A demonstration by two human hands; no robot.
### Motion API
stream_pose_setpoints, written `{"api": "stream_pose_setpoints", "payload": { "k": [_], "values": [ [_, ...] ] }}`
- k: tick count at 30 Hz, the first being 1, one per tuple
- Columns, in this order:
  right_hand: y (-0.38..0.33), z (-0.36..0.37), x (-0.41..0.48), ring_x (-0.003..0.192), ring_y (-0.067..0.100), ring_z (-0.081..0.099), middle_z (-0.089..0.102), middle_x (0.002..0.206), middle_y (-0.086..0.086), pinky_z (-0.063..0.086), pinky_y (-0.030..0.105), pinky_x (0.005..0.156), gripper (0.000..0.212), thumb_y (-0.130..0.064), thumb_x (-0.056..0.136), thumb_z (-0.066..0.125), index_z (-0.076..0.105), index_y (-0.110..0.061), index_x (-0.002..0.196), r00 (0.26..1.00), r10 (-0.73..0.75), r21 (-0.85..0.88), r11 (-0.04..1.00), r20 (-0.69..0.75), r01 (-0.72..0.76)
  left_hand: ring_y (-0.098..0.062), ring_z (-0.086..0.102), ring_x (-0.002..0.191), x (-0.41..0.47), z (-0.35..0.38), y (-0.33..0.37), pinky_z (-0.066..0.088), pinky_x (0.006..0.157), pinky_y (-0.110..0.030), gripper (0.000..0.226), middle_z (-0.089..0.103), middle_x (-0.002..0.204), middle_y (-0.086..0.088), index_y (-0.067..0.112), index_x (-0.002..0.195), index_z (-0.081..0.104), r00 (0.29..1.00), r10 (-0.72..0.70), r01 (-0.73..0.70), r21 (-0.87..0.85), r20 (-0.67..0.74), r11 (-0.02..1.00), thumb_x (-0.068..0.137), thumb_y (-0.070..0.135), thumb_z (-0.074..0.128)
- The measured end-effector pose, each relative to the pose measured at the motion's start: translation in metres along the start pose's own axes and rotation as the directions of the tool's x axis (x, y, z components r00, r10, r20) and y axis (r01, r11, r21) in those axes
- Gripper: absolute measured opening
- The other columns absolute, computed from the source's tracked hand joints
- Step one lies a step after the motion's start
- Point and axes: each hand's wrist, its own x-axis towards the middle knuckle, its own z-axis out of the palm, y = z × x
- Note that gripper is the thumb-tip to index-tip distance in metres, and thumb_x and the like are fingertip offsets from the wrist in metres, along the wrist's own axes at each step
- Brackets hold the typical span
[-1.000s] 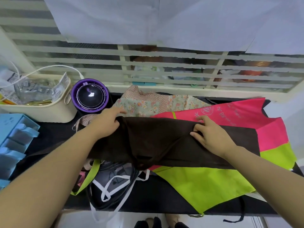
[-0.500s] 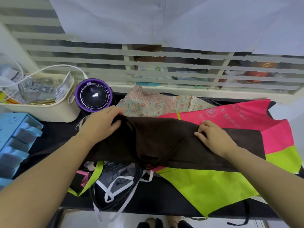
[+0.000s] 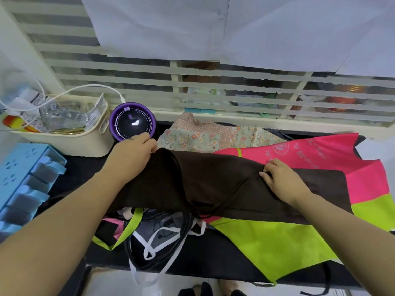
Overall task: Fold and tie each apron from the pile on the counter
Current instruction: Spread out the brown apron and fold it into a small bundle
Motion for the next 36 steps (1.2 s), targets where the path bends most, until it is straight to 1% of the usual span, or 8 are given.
{"api": "stream_pose_setpoints", "payload": {
  "k": [2, 6, 11, 16, 22, 26, 32, 36],
  "values": [
    [0.0, -0.001, -0.001, 0.095, 0.028, 0.053, 0.051, 0.102, 0.006, 0.042, 0.035, 0.073, 0.023, -0.027, 0.097, 0.052, 0.061, -0.007, 0.094, 1.0, 0.011, 0.018, 1.0, -0.01, -0.011, -0.019, 0.052, 0.059, 0.002, -0.004, 0.016, 0.041, 0.045, -0.028, 0.01, 0.056, 0.083, -0.005, 0.009, 0.086, 0.062, 0.995, -0.03, 0.024, -0.063, -0.094, 0.998, 0.08, 0.002, 0.064],
    [0.004, -0.007, -0.01, 0.094, 0.024, 0.052, 0.05, 0.105, 0.005, 0.038, 0.032, 0.074, 0.017, -0.023, 0.095, 0.056, 0.062, -0.007, 0.09, 0.996, 0.009, 0.128, 0.992, -0.09, 0.002, -0.015, 0.056, 0.081, 0.011, 0.002, 0.065, 0.047, 0.071, -0.026, 0.02, 0.059, 0.098, -0.002, 0.015, 0.1, 0.062, 0.972, 0.192, -0.215, -0.177, -0.138, 0.96, 0.089, 0.024, 0.048],
    [0.011, -0.021, -0.025, 0.07, 0.017, 0.051, 0.052, 0.073, -0.008, 0.031, 0.026, 0.065, 0.015, -0.017, 0.096, 0.054, 0.053, -0.02, 0.08, 0.973, 0.02, 0.266, 0.963, -0.228, 0.042, -0.016, 0.055, 0.105, 0.015, 0.027, 0.082, 0.036, 0.095, -0.033, 0.029, 0.057, 0.111, 0.007, 0.028, 0.11, 0.06, 0.931, 0.157, -0.146, -0.056, 0.329, 0.988, 0.095, 0.047, 0.044],
    [0.014, -0.049, -0.029, 0.056, 0.009, 0.04, 0.047, 0.059, -0.001, 0.024, 0.029, 0.058, 0.019, -0.014, 0.096, 0.053, 0.054, -0.01, 0.077, 0.893, 0.163, 0.435, 0.9, -0.42, 0.04, -0.015, 0.058, 0.097, 0.001, 0.035, 0.077, 0.037, 0.077, -0.028, 0.029, 0.057, 0.104, 0.008, 0.027, 0.106, 0.057, 0.821, 0.064, -0.007, -0.103, 0.567, 0.995, 0.098, 0.048, 0.039],
    [0.028, -0.047, -0.037, 0.062, 0.023, 0.045, 0.055, 0.066, 0.013, 0.029, 0.033, 0.061, 0.016, -0.017, 0.094, 0.054, 0.056, -0.01, 0.08, 0.89, 0.231, 0.443, 0.896, -0.393, -0.037, -0.01, 0.045, 0.099, -0.002, 0.031, 0.085, 0.037, 0.087, -0.027, 0.09, 0.049, 0.108, 0.013, 0.031, 0.105, 0.063, 0.902, 0.196, -0.128, -0.195, 0.386, 0.972, 0.069, 0.09, 0.005],
    [0.051, -0.029, -0.043, 0.08, 0.029, 0.059, 0.066, 0.082, 0.005, 0.042, 0.037, 0.07, 0.011, -0.023, 0.095, 0.053, 0.06, -0.02, 0.087, 0.931, 0.249, 0.321, 0.934, -0.265, -0.159, -0.014, 0.051, 0.109, -0.004, 0.034, 0.102, 0.034, 0.093, -0.031, 0.061, 0.061, 0.112, 0.012, 0.028, 0.114, 0.061, 0.874, 0.249, -0.207, -0.144, 0.417, 0.968, 0.086, 0.068, 0.024],
    [0.081, -0.015, -0.05, 0.095, 0.026, 0.06, 0.067, 0.096, 0.001, 0.044, 0.036, 0.078, 0.005, -0.021, 0.093, 0.059, 0.062, -0.02, 0.095, 0.987, 0.156, 0.125, 0.981, -0.047, -0.15, -0.002, 0.053, 0.089, 0.003, 0.03, 0.101, 0.033, 0.089, -0.029, 0.017, 0.06, 0.086, 0.021, 0.04, 0.09, 0.054, 0.787, 0.077, 0.034, -0.169, 0.612, 0.985, 0.092, 0.055, 0.046],
    [0.087, -0.013, -0.052, 0.091, 0.023, 0.057, 0.063, 0.09, -0.002, 0.045, 0.037, 0.081, 0.016, -0.026, 0.085, 0.07, 0.068, -0.021, 0.1, 0.977, 0.187, 0.208, 0.964, -0.105, -0.163, -0.006, 0.055, 0.074, 0.024, 0.022, 0.128, 0.042, 0.074, -0.029, 0.022, 0.058, 0.082, 0.015, 0.03, 0.086, 0.059, 0.983, 0.091, -0.041, -0.29, 0.159, 0.956, 0.085, 0.048, 0.045]
  ]
}}
